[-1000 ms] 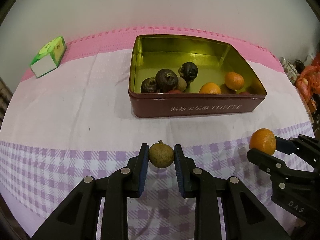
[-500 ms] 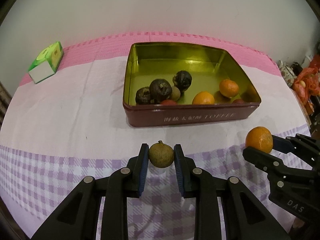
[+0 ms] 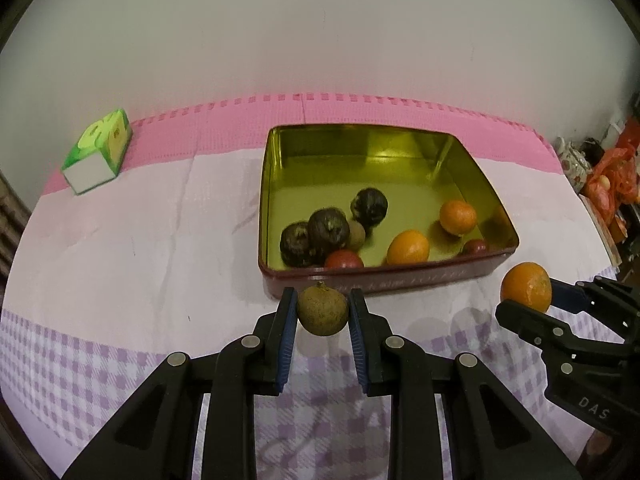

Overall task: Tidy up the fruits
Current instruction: 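Carry the orange and round fruit over the toffee tin with both tools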

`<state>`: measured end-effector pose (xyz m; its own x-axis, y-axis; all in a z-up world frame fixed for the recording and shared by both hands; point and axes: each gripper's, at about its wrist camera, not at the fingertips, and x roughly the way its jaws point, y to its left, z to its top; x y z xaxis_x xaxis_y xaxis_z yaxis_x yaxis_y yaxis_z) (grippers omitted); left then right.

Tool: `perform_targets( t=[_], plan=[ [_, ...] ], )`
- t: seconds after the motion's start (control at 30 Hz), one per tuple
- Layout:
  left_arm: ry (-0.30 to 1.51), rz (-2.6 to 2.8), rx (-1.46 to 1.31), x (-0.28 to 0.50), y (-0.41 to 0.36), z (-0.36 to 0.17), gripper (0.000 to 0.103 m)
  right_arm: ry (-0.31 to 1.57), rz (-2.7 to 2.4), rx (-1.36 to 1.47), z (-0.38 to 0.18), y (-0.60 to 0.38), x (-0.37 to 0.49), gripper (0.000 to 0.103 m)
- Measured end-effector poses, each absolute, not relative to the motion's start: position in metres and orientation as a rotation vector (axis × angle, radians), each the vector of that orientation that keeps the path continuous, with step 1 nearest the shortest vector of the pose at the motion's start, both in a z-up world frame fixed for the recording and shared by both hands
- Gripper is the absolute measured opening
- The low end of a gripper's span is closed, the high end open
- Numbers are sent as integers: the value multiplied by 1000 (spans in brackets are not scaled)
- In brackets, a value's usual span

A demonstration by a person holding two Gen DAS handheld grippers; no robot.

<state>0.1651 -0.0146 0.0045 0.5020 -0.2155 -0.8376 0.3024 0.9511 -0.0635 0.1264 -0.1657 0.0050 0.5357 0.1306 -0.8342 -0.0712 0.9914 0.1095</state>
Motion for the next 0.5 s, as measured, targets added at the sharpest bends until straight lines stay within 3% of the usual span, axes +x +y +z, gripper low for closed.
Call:
perform_targets(
  t=[0.5],
  plan=[
    [973, -311, 92, 196, -21, 19, 26, 937, 104, 47, 25, -175, 152, 38]
  ],
)
